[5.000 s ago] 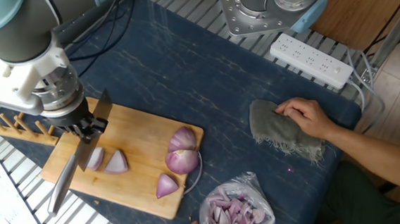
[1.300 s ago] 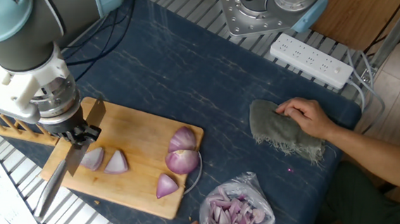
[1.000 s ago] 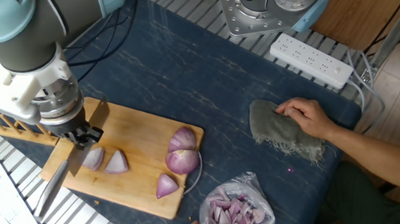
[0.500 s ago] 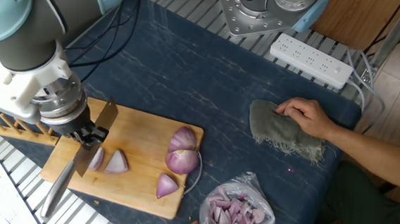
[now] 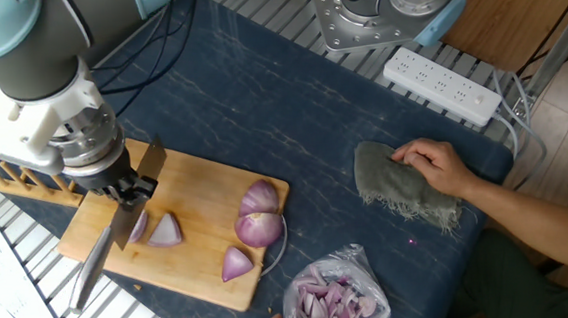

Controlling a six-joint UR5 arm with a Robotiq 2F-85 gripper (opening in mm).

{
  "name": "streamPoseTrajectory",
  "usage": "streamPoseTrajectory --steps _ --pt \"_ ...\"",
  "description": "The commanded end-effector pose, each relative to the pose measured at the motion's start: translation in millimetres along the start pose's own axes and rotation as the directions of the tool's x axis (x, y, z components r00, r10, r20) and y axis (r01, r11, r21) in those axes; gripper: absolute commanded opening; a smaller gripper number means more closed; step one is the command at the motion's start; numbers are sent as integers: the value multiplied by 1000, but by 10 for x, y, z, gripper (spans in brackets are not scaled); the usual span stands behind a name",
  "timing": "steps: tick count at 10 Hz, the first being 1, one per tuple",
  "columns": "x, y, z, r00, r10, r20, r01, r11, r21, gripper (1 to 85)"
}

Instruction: Chop the onions

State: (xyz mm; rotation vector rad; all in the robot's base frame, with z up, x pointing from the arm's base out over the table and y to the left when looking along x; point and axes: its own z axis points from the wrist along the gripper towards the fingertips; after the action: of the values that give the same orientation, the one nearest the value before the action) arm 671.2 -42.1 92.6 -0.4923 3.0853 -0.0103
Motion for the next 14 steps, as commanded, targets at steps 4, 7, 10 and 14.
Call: streamPoseTrajectory --steps 4,7,10,14 --pt "151 54 -77 998 58 -23 -57 998 40 10" --pt "149 13 -85 998 66 -14 -66 997 51 10" --pt "55 -185 -41 1000 22 16 -23 998 50 10" --pt "78 -199 -8 985 172 -9 -172 985 11 10"
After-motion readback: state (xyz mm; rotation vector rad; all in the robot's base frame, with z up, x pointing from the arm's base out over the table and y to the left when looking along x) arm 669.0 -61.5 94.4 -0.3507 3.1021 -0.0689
